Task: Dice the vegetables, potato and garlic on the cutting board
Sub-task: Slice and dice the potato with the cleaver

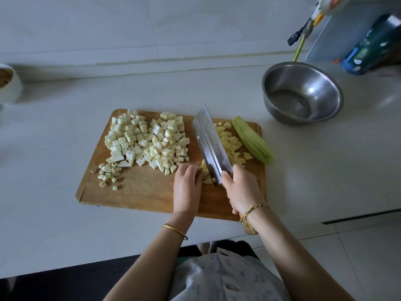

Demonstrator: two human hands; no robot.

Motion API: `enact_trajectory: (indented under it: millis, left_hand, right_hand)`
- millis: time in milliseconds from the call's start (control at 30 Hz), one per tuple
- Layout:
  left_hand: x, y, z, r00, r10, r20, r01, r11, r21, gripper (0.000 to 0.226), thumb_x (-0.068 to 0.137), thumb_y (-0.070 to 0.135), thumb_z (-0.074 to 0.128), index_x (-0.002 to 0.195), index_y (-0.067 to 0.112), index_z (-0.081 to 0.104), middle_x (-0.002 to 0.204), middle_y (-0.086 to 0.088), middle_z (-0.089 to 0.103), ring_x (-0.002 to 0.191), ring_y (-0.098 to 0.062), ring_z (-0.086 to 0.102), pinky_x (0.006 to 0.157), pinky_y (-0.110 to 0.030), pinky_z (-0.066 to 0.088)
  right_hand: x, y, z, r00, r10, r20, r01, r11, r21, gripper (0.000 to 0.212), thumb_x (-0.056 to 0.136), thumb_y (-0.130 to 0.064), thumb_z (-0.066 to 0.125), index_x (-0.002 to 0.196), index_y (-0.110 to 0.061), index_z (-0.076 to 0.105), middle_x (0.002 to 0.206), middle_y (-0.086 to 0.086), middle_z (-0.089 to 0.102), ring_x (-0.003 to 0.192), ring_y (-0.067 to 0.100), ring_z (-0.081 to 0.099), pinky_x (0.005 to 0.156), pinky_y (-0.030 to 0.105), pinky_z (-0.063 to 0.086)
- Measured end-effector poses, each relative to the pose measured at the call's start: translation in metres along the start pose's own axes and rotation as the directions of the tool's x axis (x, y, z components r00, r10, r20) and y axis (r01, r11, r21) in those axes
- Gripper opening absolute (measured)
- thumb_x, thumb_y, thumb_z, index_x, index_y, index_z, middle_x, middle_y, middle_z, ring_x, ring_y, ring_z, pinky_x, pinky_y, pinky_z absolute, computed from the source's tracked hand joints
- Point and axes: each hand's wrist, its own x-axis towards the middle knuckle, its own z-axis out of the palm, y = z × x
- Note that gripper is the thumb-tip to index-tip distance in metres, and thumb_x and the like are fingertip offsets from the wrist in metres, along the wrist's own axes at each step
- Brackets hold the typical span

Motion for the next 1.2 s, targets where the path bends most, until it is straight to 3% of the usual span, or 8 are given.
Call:
enact_trajectory:
  millis: [67, 233, 367, 600, 767, 900, 1100, 1200]
  left_hand:
    - [0.000, 0.000, 0.001, 1.000, 0.001, -0.005, -0.001, 1.000, 0.002, 0.004, 0.085, 0.003, 0.067, 0.086, 0.000, 0.064, 0.095, -0.007, 0.056, 0.086, -0.011, 0.047, 0.076, -0.020, 0.037]
    - [0.001, -0.002, 0.002, 1.000, 0.017, -0.010, -0.016, 1.000, 0.009, 0.010, 0.085, 0.004, 0.066, 0.078, 0.001, 0.059, 0.091, -0.005, 0.054, 0.083, -0.013, 0.047, 0.073, -0.022, 0.040]
    - [0.000, -0.002, 0.002, 0.999, 0.030, -0.030, -0.029, 1.000, 0.005, 0.013, 0.086, 0.004, 0.066, 0.075, 0.001, 0.059, 0.089, -0.005, 0.054, 0.081, -0.014, 0.047, 0.071, -0.024, 0.042]
    - [0.000, 0.000, 0.000, 1.000, 0.023, -0.014, -0.023, 1.000, 0.018, 0.011, 0.085, 0.004, 0.067, 0.077, 0.001, 0.059, 0.090, -0.004, 0.054, 0.081, -0.016, 0.048, 0.072, -0.023, 0.041]
    - [-0.001, 0.000, -0.008, 1.000, -0.010, 0.016, 0.011, 0.999, -0.036, 0.007, 0.086, 0.004, 0.066, 0.092, 0.003, 0.068, 0.097, 0.000, 0.056, 0.088, -0.010, 0.050, 0.079, -0.003, 0.036]
    - [-0.004, 0.004, -0.015, 0.996, -0.093, -0.004, 0.093, 0.992, -0.090, 0.018, 0.085, 0.003, 0.065, 0.103, 0.006, 0.067, 0.103, 0.002, 0.055, 0.091, -0.004, 0.048, 0.082, 0.002, 0.032]
    - [-0.002, 0.004, -0.012, 0.996, -0.089, 0.015, 0.089, 0.995, -0.036, 0.010, 0.086, 0.005, 0.066, 0.095, 0.002, 0.067, 0.099, 0.003, 0.054, 0.090, -0.012, 0.052, 0.080, -0.019, 0.039]
    - [-0.002, 0.003, -0.009, 0.998, -0.061, 0.004, 0.061, 0.998, -0.022, 0.004, 0.084, 0.003, 0.067, 0.087, 0.001, 0.066, 0.096, -0.002, 0.057, 0.087, -0.016, 0.055, 0.077, -0.023, 0.042]
  right_hand:
    - [0.000, -0.003, 0.000, 1.000, -0.013, 0.005, 0.014, 0.998, -0.065, 0.034, 0.100, -0.028, 0.040, 0.068, -0.018, 0.031, 0.065, 0.005, 0.046, 0.045, 0.019, 0.042, 0.038, 0.028, 0.042]
    - [0.001, -0.011, 0.003, 1.000, -0.001, 0.024, 0.004, 0.988, -0.152, 0.028, 0.100, -0.030, 0.039, 0.076, -0.016, 0.038, 0.077, 0.006, 0.053, 0.061, 0.025, 0.055, 0.062, 0.044, 0.057]
    - [0.001, -0.014, 0.009, 0.998, 0.023, 0.054, -0.012, 0.981, -0.194, 0.022, 0.101, -0.030, 0.038, 0.088, -0.013, 0.043, 0.074, 0.001, 0.050, 0.073, 0.028, 0.063, 0.066, 0.045, 0.057]
    - [0.005, -0.009, 0.014, 0.997, 0.070, 0.021, -0.066, 0.987, -0.145, 0.024, 0.101, -0.030, 0.038, 0.094, -0.009, 0.046, 0.078, 0.005, 0.054, 0.073, 0.030, 0.063, 0.067, 0.044, 0.057]
    - [0.006, -0.004, 0.010, 0.996, 0.093, -0.003, -0.093, 0.995, 0.026, 0.024, 0.101, -0.030, 0.037, 0.089, -0.009, 0.043, 0.073, 0.007, 0.052, 0.046, 0.022, 0.052, 0.033, 0.024, 0.037]
    - [-0.002, -0.005, 0.004, 0.999, 0.041, -0.031, -0.040, 0.999, 0.031, 0.030, 0.100, -0.031, 0.038, 0.074, -0.015, 0.035, 0.071, 0.007, 0.049, 0.043, 0.020, 0.048, 0.030, 0.018, 0.032]
    - [-0.010, -0.006, 0.007, 1.000, 0.008, 0.004, -0.008, 1.000, -0.013, 0.029, 0.099, -0.028, 0.039, 0.074, -0.015, 0.034, 0.069, 0.007, 0.048, 0.046, 0.021, 0.047, 0.034, 0.024, 0.039]
    - [-0.009, -0.008, 0.010, 0.999, 0.022, 0.026, -0.020, 0.997, -0.070, 0.027, 0.100, -0.030, 0.038, 0.079, -0.013, 0.038, 0.071, 0.007, 0.052, 0.055, 0.026, 0.054, 0.047, 0.039, 0.053]
